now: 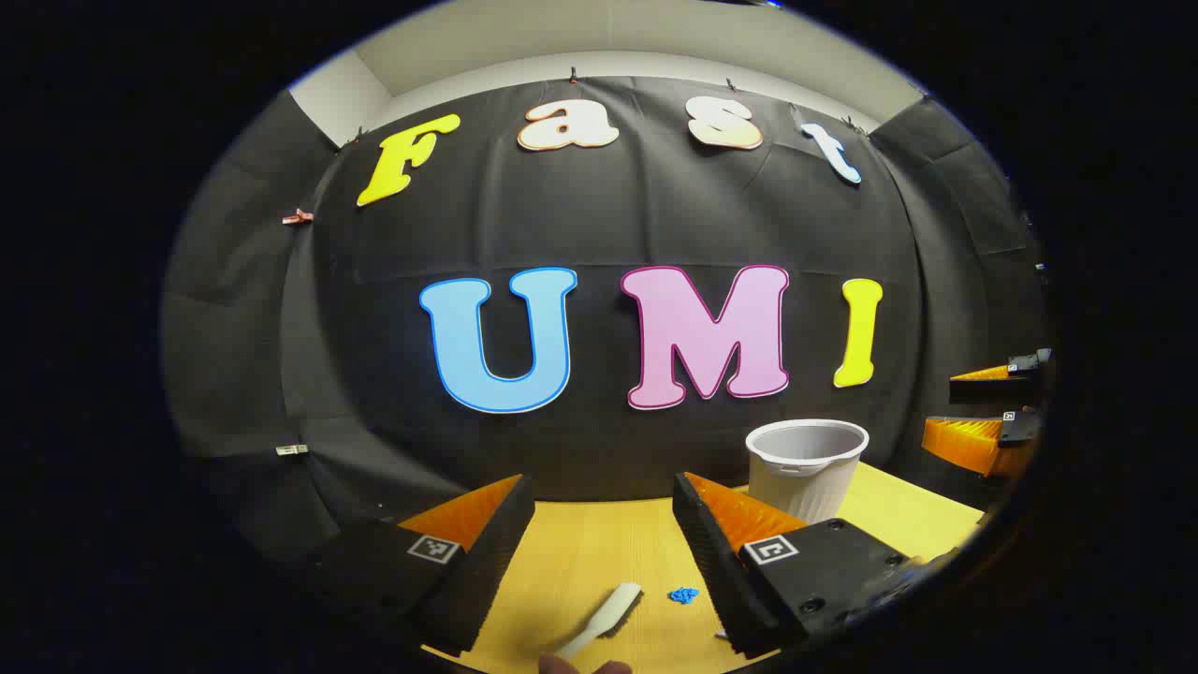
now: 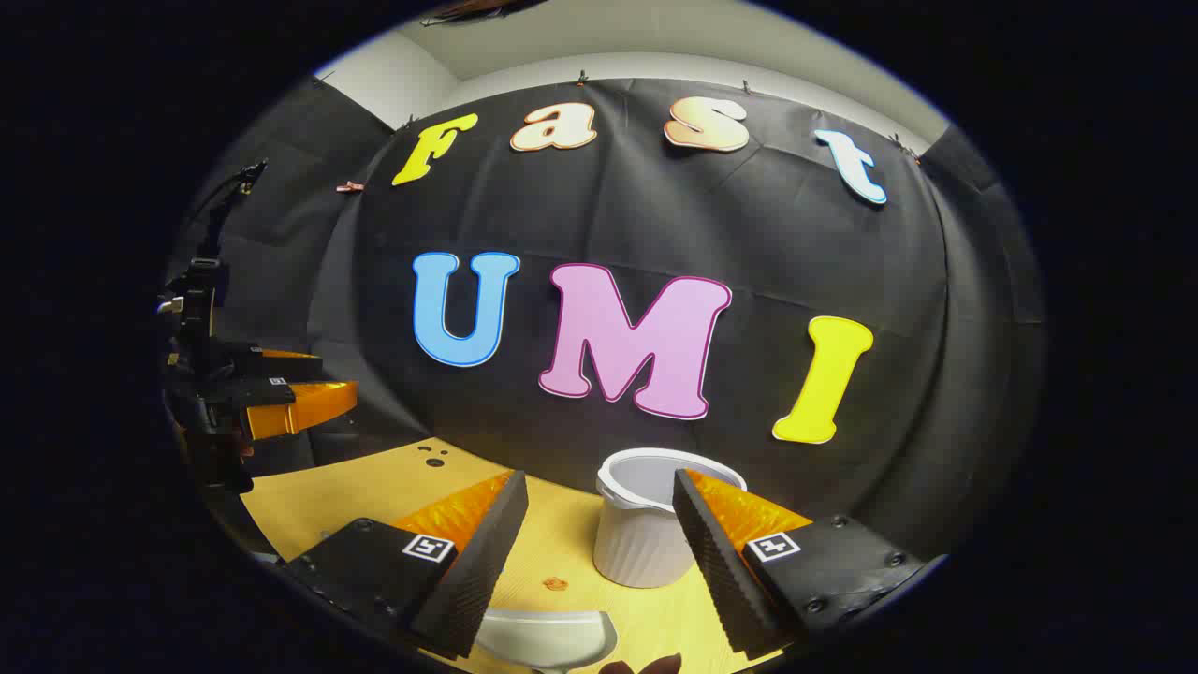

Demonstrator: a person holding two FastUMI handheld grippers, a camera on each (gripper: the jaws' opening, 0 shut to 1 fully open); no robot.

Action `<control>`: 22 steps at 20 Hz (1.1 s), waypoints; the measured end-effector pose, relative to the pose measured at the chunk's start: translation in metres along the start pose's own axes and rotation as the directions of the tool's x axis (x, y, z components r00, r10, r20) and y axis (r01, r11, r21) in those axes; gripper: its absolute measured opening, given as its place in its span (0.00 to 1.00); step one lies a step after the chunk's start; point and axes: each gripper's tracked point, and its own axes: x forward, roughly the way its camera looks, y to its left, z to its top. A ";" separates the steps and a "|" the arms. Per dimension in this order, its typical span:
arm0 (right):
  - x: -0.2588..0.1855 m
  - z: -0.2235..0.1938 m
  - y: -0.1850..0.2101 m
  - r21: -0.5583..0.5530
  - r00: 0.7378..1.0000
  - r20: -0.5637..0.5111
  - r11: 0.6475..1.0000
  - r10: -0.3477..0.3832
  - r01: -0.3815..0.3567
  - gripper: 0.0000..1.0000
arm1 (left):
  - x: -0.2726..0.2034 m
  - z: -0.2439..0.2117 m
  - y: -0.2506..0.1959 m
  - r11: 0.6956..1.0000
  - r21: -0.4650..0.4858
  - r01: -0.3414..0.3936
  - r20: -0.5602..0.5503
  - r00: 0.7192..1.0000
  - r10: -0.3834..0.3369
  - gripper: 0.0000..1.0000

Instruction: Pick up the small broom and dustpan from the desktop, sweep the trash into the dustpan with the broom, and then empty the trash into the garbage bin.

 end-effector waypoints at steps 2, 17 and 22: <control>0.000 -0.003 0.007 0.005 1.000 -0.013 1.000 0.020 -0.020 0.97 | 0.000 -0.003 0.002 1.000 0.004 0.006 -0.006 1.000 -0.006 0.94; -0.006 -0.021 0.025 -0.014 0.995 -0.097 1.000 -0.010 0.008 0.97 | 0.007 -0.019 0.030 0.998 -0.016 0.067 -0.017 0.998 -0.067 0.94; -0.037 -0.103 0.022 0.024 0.921 -0.383 0.997 0.075 -0.072 0.98 | 0.016 -0.028 0.033 0.998 -0.021 0.065 -0.034 0.997 -0.065 0.94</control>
